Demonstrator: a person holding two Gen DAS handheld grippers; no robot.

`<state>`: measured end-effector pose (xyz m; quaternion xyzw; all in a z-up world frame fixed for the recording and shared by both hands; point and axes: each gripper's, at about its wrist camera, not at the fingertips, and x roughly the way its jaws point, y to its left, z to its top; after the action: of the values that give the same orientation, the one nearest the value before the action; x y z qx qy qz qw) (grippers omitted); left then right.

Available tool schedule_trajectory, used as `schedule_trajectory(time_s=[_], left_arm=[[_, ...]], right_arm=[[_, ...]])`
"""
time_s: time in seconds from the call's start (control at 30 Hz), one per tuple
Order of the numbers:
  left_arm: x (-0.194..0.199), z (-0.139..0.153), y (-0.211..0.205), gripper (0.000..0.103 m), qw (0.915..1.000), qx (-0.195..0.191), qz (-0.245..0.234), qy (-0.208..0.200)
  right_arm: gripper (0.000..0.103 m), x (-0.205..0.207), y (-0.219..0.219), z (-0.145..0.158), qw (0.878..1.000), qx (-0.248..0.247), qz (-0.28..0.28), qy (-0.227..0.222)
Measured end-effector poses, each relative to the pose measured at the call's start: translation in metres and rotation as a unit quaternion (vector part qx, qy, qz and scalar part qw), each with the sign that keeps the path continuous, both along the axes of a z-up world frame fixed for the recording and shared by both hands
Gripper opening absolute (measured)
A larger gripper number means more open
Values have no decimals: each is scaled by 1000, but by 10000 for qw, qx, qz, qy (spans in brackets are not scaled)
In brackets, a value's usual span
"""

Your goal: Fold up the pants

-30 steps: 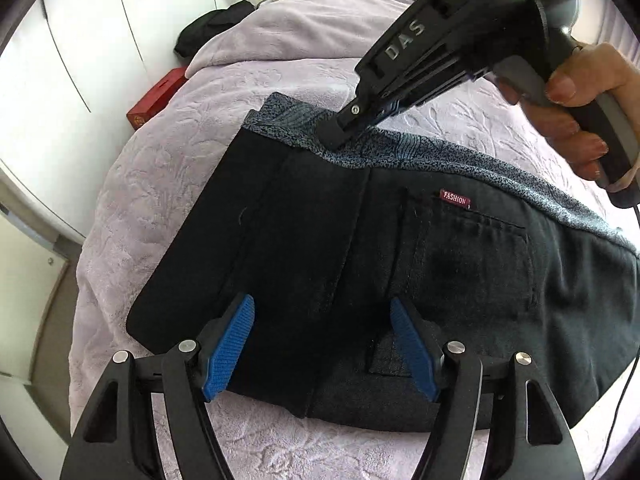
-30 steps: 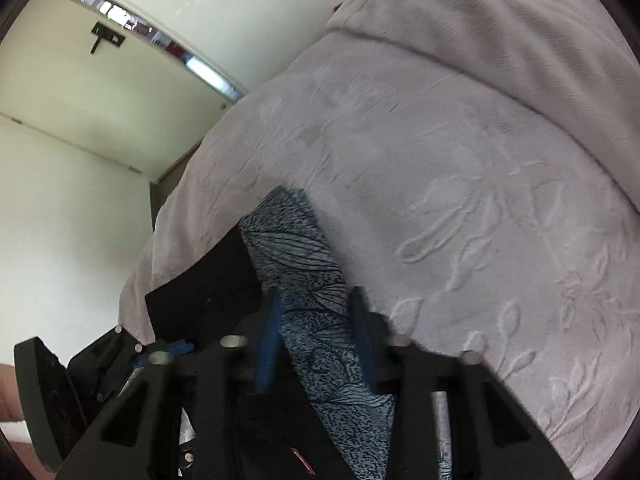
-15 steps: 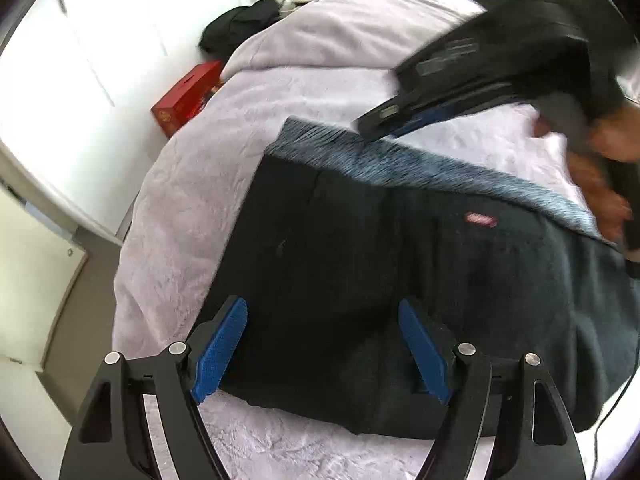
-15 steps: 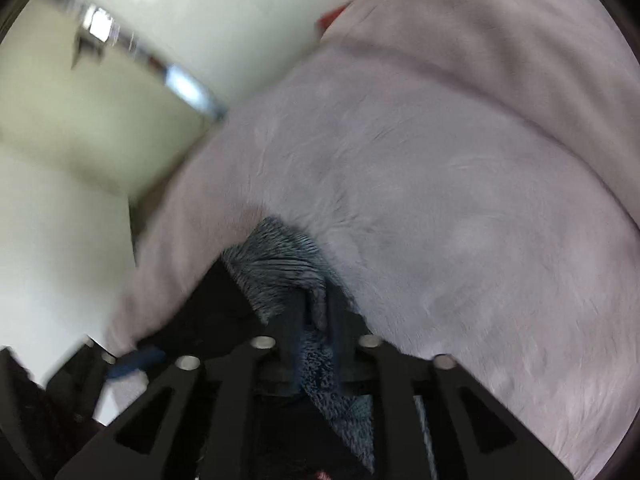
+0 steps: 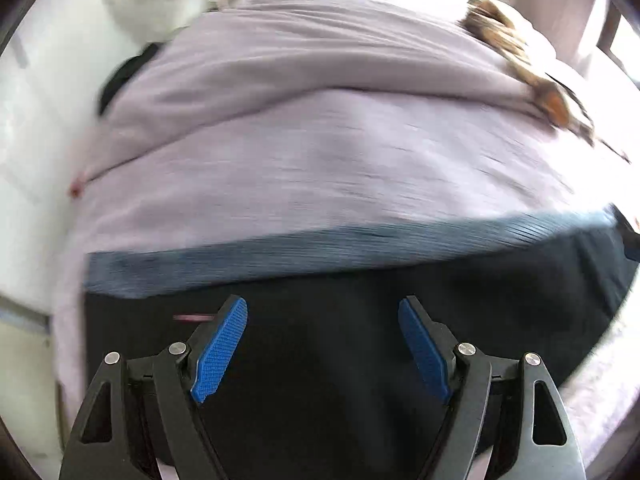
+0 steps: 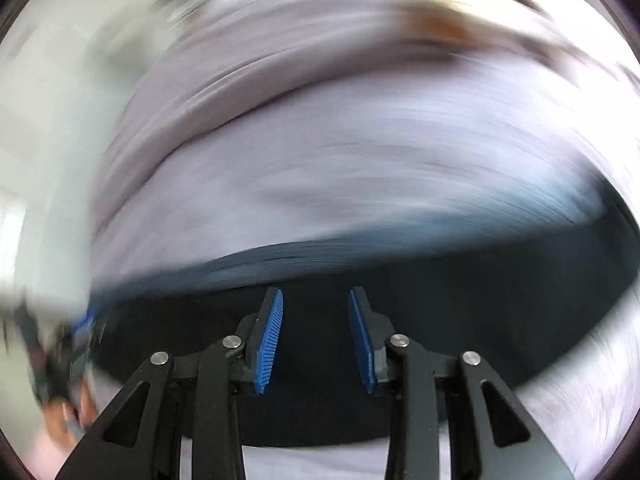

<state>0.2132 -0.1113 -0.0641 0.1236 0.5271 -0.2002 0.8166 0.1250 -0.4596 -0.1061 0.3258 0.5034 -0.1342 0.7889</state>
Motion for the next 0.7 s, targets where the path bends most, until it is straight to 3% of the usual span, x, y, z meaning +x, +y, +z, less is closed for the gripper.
schedule_trajectory(time_s=[0.07,0.13,0.23,0.37,0.4,0.43,0.5,0.6,0.7], left_arm=[[-17,-8,-40,79,9995,3,-265,167],[-31,-22,-70,79,9986,41,-409,344],[-45,-47,-92,79,9972,294,-320,610],[-55,-54,-95,79,9973,419,-263,541],[-56,-54,-96,79,9972,452,-269,524],[-57,-55,-96,80,9971,478,-259,525],[-58,-59,-94,88,9970,492,-179,565],[-60,-66,-92,93,9965,505,-99,661],[-62,-49,-95,93,9962,662,-145,552]], right_arm=[[40,-53,-65,-8,9940,94,-1089,70],[40,-103,-112,-21,9805,84,-1956,182],[40,-144,-161,-34,9662,304,-2558,98],[40,-151,-189,-49,9597,803,-2688,-149],[35,-151,-195,-47,9592,931,-2656,-264],[19,-151,-196,-49,9600,1003,-2594,-309],[13,-147,-210,-48,9608,1038,-2546,-361],[11,-164,-203,-60,9618,969,-2550,-242],[13,-162,-203,-73,9635,1027,-2451,-328]])
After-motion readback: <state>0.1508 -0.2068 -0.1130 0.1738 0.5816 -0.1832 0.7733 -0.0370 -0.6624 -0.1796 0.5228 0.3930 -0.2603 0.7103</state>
